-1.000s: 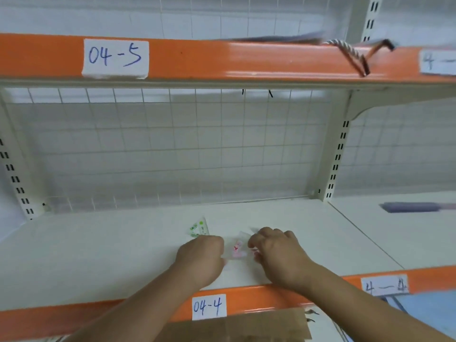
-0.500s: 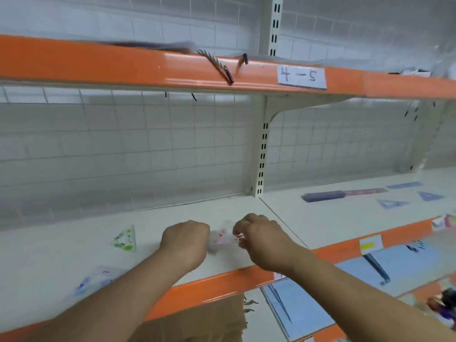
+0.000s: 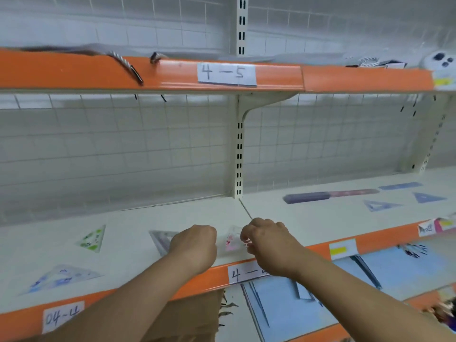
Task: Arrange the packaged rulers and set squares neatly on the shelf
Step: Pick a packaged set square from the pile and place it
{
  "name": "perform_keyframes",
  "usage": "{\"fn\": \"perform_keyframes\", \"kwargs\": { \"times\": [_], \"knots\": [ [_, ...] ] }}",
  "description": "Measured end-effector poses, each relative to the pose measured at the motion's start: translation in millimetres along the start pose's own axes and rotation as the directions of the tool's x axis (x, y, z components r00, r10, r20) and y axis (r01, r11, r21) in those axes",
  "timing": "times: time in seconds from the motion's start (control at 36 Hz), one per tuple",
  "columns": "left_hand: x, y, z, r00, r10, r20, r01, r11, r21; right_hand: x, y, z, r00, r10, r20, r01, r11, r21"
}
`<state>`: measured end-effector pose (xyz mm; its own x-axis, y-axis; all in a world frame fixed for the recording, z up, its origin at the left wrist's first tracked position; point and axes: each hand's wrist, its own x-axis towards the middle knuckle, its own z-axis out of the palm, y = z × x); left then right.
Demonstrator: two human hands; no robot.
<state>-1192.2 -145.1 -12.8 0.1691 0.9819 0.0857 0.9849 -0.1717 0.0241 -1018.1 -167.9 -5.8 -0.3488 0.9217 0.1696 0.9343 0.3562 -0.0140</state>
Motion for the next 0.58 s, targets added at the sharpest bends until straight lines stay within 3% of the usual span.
{"fn": "perform_keyframes", "kwargs": {
  "times": [0.25, 0.58],
  "knots": [
    [-6.0, 19.4, 5.5, 1.000, -0.026, -0.002, 0.026, 1.000, 0.011, -8.0, 22.8, 3.5, 0.999, -0.036, -0.003, 0.036, 0.999, 0.029],
    [-19.5, -14.4, 5.3, 0.996, -0.080, 0.044, 0.080, 0.997, -0.011, 7.3, 0.2, 13.1, 0.997, -0.078, 0.002, 0.078, 0.995, 0.055]
  ]
}}
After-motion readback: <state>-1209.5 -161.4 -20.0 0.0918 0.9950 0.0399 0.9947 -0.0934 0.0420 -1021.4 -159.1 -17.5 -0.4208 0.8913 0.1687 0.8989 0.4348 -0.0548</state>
